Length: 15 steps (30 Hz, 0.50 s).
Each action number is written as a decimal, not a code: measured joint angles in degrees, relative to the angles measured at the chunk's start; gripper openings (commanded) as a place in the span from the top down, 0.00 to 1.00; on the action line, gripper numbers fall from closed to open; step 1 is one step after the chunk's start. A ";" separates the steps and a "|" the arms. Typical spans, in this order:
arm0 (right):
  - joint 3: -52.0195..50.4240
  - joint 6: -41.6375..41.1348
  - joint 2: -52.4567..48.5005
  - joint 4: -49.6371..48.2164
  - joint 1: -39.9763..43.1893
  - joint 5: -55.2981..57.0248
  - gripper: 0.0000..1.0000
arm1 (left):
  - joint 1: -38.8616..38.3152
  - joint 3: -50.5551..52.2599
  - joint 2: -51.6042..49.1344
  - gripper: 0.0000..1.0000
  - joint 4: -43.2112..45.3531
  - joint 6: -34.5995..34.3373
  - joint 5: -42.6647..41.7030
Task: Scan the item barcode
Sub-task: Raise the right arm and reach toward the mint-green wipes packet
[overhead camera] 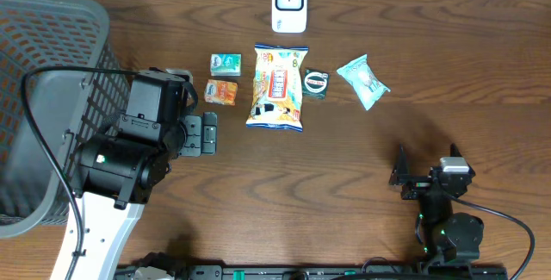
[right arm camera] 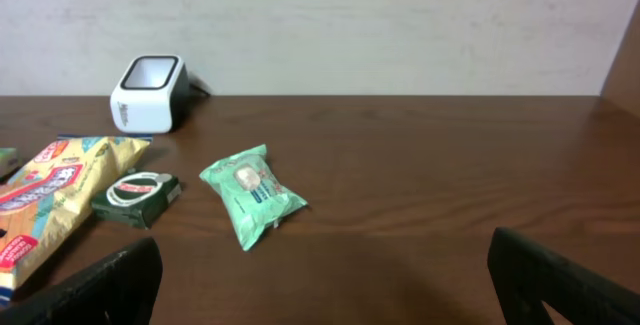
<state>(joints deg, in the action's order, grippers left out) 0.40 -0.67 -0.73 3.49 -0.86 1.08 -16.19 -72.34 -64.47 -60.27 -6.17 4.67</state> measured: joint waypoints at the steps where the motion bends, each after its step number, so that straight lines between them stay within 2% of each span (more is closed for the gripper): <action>1: 0.00 -0.09 0.00 -0.81 0.00 -0.07 0.01 | 0.00 0.00 0.00 0.02 0.02 0.00 0.00; 8: -0.02 -5.57 -0.02 -6.80 0.00 -10.40 0.01 | 0.00 0.00 0.00 0.02 -0.02 0.00 0.00; 15: -0.04 -8.52 -0.13 -29.57 0.00 -20.85 0.01 | 0.00 0.00 -0.02 0.02 -0.09 0.00 -0.02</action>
<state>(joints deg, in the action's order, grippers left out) 0.36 -9.19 -0.86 -26.09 -0.86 -19.77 -16.19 -72.34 -64.49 -60.36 -6.17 4.64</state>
